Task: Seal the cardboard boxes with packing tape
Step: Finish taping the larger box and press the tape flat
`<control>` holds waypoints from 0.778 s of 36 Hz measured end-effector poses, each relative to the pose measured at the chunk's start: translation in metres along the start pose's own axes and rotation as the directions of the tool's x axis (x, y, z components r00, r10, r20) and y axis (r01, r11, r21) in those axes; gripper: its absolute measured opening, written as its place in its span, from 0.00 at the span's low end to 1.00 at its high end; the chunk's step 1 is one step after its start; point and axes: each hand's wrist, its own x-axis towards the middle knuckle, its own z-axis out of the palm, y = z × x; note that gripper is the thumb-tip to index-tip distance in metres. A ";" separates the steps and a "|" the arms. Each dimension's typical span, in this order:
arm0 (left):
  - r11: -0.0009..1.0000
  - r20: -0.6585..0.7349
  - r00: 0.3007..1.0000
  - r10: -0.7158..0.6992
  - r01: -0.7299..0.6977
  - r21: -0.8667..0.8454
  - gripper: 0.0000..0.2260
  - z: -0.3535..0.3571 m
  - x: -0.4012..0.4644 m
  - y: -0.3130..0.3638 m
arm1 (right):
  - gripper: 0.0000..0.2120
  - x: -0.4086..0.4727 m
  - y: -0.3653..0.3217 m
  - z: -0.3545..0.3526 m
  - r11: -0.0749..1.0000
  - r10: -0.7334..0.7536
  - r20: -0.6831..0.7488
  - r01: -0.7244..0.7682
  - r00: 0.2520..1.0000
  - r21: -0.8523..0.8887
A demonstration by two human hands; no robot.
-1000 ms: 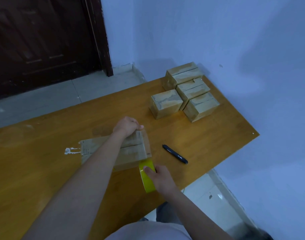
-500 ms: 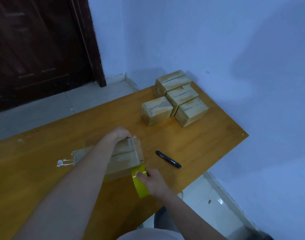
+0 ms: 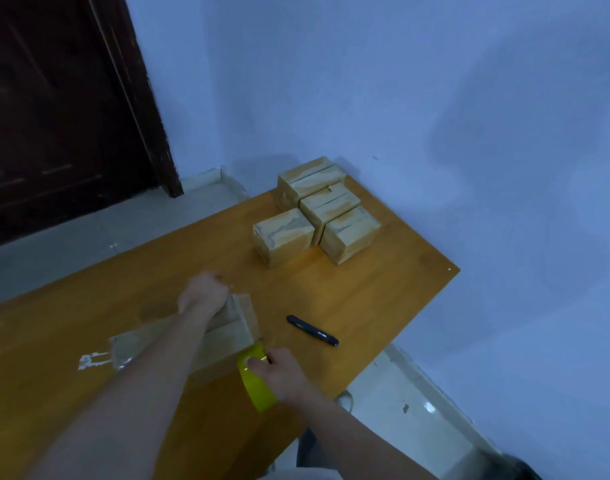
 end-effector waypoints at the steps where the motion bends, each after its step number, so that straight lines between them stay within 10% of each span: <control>1: 0.997 -0.083 0.995 0.059 -0.062 -0.035 0.17 0.000 -0.006 0.000 | 0.16 0.001 -0.001 -0.002 1.000 0.002 -0.010 -0.002 1.000 0.002; 7: 0.863 -0.318 0.839 0.441 -0.494 -0.106 0.15 -0.002 -0.028 -0.004 | 0.18 0.007 -0.010 -0.024 0.999 -0.011 -0.051 0.013 0.999 0.045; 11: 0.857 -0.306 0.800 0.516 -0.481 0.186 0.10 0.000 -0.043 -0.005 | 0.12 0.013 -0.018 -0.034 0.981 -0.020 -0.056 0.030 0.998 0.189; 14: 0.877 -0.258 0.840 0.478 -0.442 0.186 0.15 0.010 -0.056 -0.014 | 0.33 0.020 -0.015 -0.036 0.947 0.063 -0.060 -0.040 0.996 0.319; 18: 0.864 -0.144 0.859 0.491 -0.459 0.208 0.22 0.026 -0.068 -0.034 | 0.07 0.015 -0.014 -0.040 0.952 -0.016 -0.012 0.019 1.000 0.307; 28: 0.780 -0.009 0.844 0.536 -0.491 0.389 0.40 0.026 -0.066 -0.040 | 0.13 0.025 -0.002 -0.034 0.984 -0.034 -0.081 0.048 0.996 0.170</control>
